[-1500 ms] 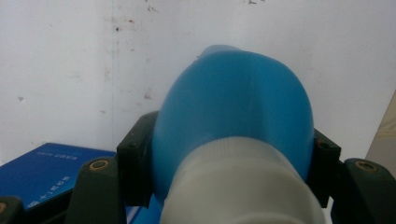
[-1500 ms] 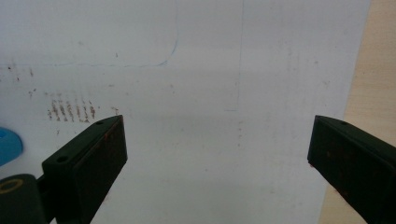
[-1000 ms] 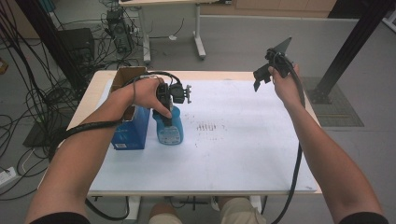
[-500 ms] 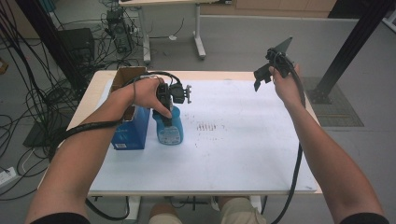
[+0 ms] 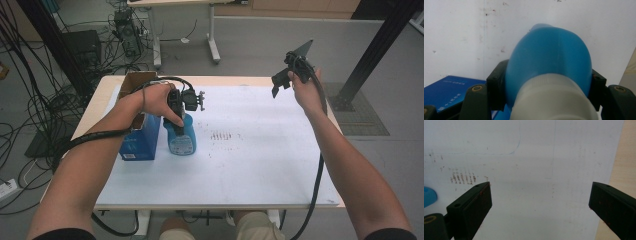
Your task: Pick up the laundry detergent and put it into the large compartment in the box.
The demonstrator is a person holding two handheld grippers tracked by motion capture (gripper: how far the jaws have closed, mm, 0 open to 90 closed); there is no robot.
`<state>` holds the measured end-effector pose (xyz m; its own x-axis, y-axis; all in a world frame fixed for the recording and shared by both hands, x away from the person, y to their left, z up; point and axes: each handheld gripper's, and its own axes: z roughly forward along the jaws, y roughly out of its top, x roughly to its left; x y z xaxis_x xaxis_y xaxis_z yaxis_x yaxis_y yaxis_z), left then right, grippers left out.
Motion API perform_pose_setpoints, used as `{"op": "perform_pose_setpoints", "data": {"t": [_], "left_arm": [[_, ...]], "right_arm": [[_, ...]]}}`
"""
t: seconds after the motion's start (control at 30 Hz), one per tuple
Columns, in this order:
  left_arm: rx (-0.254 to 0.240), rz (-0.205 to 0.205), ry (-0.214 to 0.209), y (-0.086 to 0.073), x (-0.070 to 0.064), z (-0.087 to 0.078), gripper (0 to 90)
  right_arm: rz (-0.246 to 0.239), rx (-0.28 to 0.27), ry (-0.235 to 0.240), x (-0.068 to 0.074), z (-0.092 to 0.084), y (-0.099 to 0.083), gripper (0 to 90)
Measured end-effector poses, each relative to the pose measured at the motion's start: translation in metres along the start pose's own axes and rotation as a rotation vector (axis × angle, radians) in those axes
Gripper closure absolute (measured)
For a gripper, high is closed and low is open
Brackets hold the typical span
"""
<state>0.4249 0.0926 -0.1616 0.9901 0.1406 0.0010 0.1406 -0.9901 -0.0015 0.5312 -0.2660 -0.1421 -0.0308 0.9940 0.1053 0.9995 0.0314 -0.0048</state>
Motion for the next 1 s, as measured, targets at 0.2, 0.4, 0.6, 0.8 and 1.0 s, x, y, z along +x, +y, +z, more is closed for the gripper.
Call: {"op": "perform_pose_setpoints", "data": {"t": [0.2, 0.4, 0.6, 0.8, 1.0], "left_arm": [[0.003, 0.000, 0.000, 0.0006, 0.0002, -0.0002, 36.5], [0.001, -0.002, 0.001, 0.0002, -0.0004, -0.0001, 36.4], [0.005, -0.001, 0.000, 0.0011, -0.0004, -0.0002, 36.5], [0.004, -0.003, 0.000, 0.0009, -0.0008, -0.0001, 36.5], [0.005, -0.003, 0.001, 0.0012, -0.0009, -0.0001, 36.5]], "right_arm": [[-0.005, 0.002, 0.002, 0.0004, 0.0009, 0.0007, 4.5], [-0.007, 0.003, 0.002, 0.0005, 0.0010, 0.0009, 4.5], [-0.005, 0.000, -0.001, 0.0011, 0.0007, 0.0002, 4.5], [-0.007, 0.001, -0.002, 0.0020, 0.0014, 0.0007, 4.5], [-0.007, 0.003, -0.003, 0.0027, 0.0014, 0.0009, 4.5]]}}
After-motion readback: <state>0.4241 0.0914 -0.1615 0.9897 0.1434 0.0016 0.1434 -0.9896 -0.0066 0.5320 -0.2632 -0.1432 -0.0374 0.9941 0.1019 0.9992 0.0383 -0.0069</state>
